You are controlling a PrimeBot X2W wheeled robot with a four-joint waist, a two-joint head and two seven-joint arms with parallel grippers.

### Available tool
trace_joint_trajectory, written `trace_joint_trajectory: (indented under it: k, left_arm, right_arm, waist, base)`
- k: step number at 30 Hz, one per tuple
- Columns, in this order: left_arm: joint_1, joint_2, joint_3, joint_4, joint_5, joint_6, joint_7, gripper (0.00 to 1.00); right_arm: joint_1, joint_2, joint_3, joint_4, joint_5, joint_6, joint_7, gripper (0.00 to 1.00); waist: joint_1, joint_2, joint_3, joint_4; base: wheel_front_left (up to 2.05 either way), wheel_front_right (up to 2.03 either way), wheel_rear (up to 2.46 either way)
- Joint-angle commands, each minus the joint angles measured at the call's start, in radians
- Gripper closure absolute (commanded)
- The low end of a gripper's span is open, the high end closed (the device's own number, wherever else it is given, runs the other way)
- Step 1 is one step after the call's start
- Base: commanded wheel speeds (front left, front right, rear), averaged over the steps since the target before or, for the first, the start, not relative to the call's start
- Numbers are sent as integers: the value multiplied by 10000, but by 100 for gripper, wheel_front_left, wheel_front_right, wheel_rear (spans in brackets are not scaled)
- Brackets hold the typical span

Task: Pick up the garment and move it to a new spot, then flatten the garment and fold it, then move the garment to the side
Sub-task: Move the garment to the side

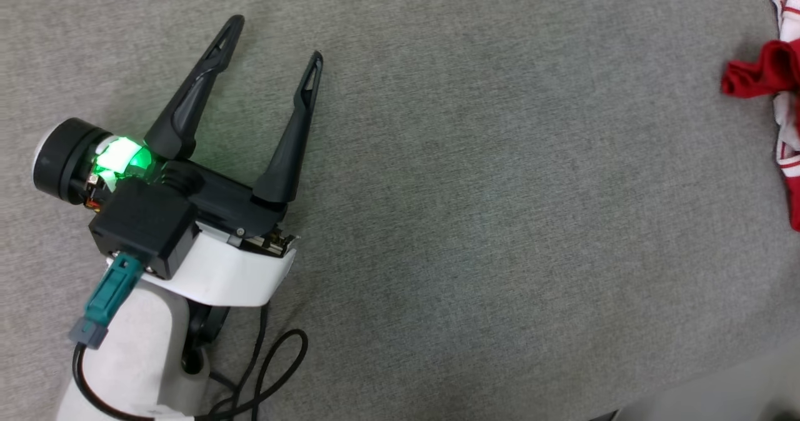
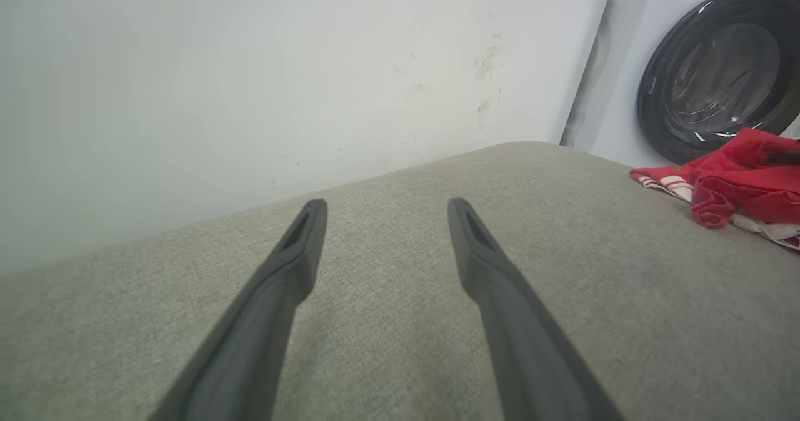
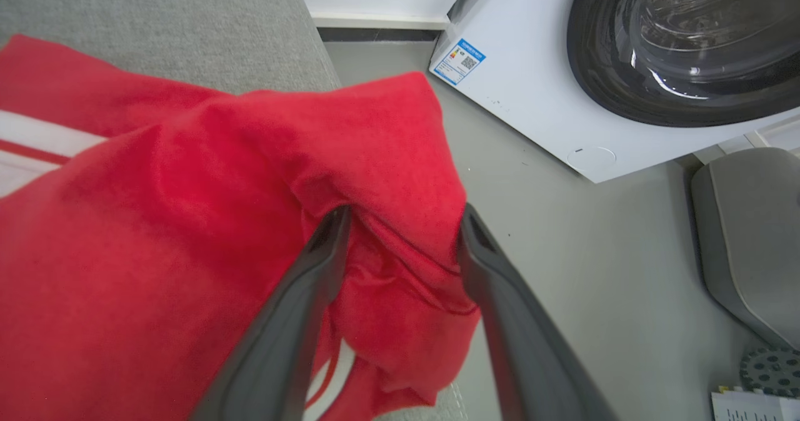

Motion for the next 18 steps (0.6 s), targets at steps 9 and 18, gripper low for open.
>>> trace_joint_trajectory:
  k: [9, 18]
  left_arm:
    - [409, -247, 3, 799, -292, 247, -576, 0]
    - [1315, -710, 87, 1833, -734, 627, -1073, 0]
  right_arm:
    - [-82, 592, -1408, 597, -1409, -15, -2627, 0]
    - [1187, 1161, -953, 78, -662, -15, -3990, 0]
  waist:
    - [-2, 0, -1094, 436]
    - [-2, 0, -2729, 1142]
  base:
    - [0, 0, 0]
    - [0, 0, 0]
